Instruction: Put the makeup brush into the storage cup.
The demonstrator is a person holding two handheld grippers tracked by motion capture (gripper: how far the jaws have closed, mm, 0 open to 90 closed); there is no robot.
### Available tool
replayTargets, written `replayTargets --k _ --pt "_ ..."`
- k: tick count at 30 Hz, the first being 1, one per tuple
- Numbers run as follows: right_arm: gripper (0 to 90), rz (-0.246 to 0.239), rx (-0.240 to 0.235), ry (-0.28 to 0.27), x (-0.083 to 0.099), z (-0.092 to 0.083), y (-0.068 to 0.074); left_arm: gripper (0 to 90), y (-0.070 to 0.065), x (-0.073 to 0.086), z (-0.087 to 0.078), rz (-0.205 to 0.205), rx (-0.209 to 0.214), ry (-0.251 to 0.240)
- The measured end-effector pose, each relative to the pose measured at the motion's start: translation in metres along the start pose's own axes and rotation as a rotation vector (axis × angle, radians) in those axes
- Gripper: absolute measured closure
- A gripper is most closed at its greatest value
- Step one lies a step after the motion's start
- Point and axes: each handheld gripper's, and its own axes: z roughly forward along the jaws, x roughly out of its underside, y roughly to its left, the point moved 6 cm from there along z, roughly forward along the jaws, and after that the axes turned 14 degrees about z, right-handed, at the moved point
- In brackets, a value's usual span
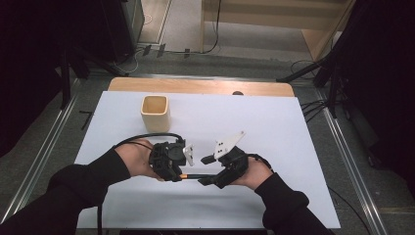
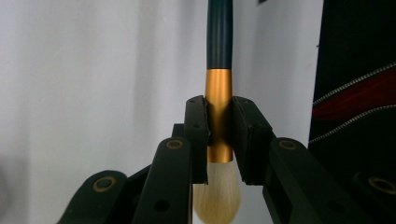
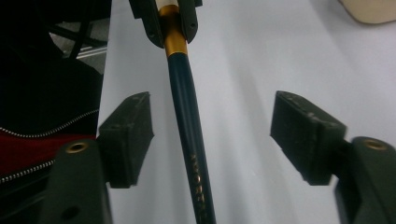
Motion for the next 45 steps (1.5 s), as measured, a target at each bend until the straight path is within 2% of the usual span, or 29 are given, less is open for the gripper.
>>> replayTargets --k 5,6,10,12,15,22,25,30,36,39,45 --pt "48.3 -0.016 -0.021 0.014 0.0 0.008 0.004 77.6 0.0 -0.003 0.002 0.002 0.005 -0.004" --pt "51.3 -0.014 -0.026 0.018 0.0 0.009 0.005 77.6 -0.001 -0.003 0.002 0.003 0.018 0.004" --pt "56.2 -0.018 -0.047 0.025 0.001 0.013 0.006 77.6 -0.001 -0.005 0.003 0.005 0.007 0.0" --pt "60.4 -0.019 -0.053 0.03 0.002 0.014 0.007 77.6 -0.001 -0.005 0.003 0.016 0.009 0.005" --pt "67.1 -0.022 -0.059 0.042 0.003 0.016 0.008 77.6 -0.001 -0.005 0.004 0.008 0.014 0.004" --pt "76.7 -0.027 -0.079 0.06 0.005 0.02 0.01 77.6 -0.001 -0.005 0.005 0.013 0.016 0.01" --pt "77.6 -0.03 -0.086 0.059 0.005 0.02 0.01 77.5 -0.001 -0.005 0.006 0.016 0.018 0.01" --pt "78.6 -0.039 -0.096 0.068 0.006 0.021 0.012 77.3 -0.003 -0.004 0.008 0.008 0.044 0.0" --pt "79.0 -0.041 -0.106 0.065 0.006 0.021 0.012 76.8 -0.003 -0.002 0.007 0.015 0.04 -0.025" --pt "79.1 -0.047 -0.104 0.057 0.006 0.02 0.012 75.7 -0.001 -0.001 0.006 0.002 0.043 -0.034" --pt "79.1 -0.053 -0.1 0.053 0.007 0.017 0.01 56.0 0.003 0.003 0.002 -0.036 0.035 -0.079"
